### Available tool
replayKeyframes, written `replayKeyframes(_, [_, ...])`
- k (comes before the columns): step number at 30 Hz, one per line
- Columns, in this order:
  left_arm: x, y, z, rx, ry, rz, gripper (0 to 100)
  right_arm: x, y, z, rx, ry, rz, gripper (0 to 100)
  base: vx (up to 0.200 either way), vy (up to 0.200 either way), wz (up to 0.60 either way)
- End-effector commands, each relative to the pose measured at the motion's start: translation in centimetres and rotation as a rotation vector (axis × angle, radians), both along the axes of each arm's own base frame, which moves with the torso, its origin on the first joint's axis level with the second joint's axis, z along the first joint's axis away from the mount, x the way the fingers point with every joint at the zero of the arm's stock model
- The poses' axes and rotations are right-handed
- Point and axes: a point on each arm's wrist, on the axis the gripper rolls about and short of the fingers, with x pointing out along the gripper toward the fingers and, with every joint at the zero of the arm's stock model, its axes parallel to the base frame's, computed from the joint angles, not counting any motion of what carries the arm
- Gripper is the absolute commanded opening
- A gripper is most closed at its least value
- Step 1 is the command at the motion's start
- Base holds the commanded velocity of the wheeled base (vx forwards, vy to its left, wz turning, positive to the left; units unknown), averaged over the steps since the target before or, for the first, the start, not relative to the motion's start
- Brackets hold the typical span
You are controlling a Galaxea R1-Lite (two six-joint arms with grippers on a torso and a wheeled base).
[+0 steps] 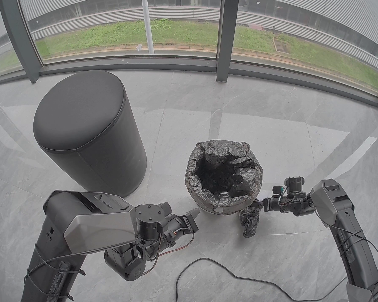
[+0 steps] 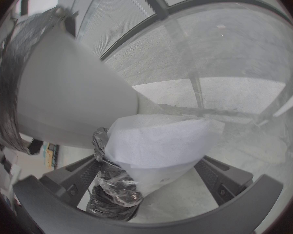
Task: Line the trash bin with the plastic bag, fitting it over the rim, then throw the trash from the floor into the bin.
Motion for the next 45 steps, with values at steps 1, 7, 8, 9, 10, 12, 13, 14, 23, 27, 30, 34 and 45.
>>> replayKeyframes(1, [0.1, -0.1, -0.3, 0.001, 0.001, -0.002, 0, -0.1, 2.8, -0.1, -0.102, -0.062, 0.072, 100, 0.000, 0.000, 0.00])
replayKeyframes(7, [0.2, -0.3, 0.2, -0.008, -0.015, -0.002, 0, 0.0, 2.8, -0.2, -0.192, -0.100, 0.055, 0, 0.000, 0.000, 0.00])
replayKeyframes(8, [0.2, -0.3, 0.2, -0.008, -0.015, -0.002, 0, 0.0, 2.8, -0.2, -0.192, -0.100, 0.055, 0, 0.000, 0.000, 0.00])
replayKeyframes(9, [0.3, -0.3, 0.3, -0.009, -0.016, 0.001, 0, 0.0, 2.6, -0.2, -0.190, -0.098, 0.053, 0, 0.000, 0.000, 0.00])
replayKeyframes(10, [0.3, -0.3, 0.3, -0.009, -0.016, 0.001, 0, 0.0, 2.5, -0.2, -0.189, -0.097, 0.050, 0, 0.000, 0.000, 0.00])
replayKeyframes(12, [0.3, -0.3, 0.4, -0.011, -0.020, 0.001, 0, 0.0, 2.2, -0.2, -0.185, -0.091, 0.045, 0, 0.000, 0.000, 0.00])
replayKeyframes(13, [0.3, -0.3, 0.4, -0.012, -0.021, 0.001, 0, 0.0, 1.7, -0.2, -0.185, -0.086, 0.036, 0, 0.000, 0.000, 0.00])
replayKeyframes(14, [0.3, -0.3, 0.5, -0.013, -0.022, 0.001, 0, 0.0, 1.2, -0.3, -0.188, -0.081, 0.028, 0, 0.000, 0.000, 0.00])
replayKeyframes(23, [0.6, -0.8, 1.3, -0.033, -0.054, 0.010, 0, 1.9, -6.7, 12.7, -0.213, -0.248, -0.129, 0, 0.000, 0.000, 0.00])
replayKeyframes(27, [0.8, -1.1, 2.5, -0.051, -0.088, 0.023, 0, 1.6, -7.3, 21.1, -0.224, -0.367, -0.153, 0, 0.000, 0.000, 0.00])
replayKeyframes(30, [1.3, -1.4, 3.9, -0.064, -0.140, 0.047, 0, 0.5, -6.8, 27.9, -0.231, -0.452, -0.153, 0, 0.000, 0.000, 0.00])
replayKeyframes(34, [1.3, -1.3, 5.9, -0.089, -0.187, 0.048, 0, -2.9, -5.7, 36.8, -0.234, -0.507, -0.151, 0, 0.000, 0.000, 0.00])
replayKeyframes(45, [0.9, -1.0, 9.2, -0.132, -0.246, 0.050, 0, -10.9, 4.7, 46.7, -0.177, -0.469, 0.068, 0, 0.000, 0.000, 0.00])
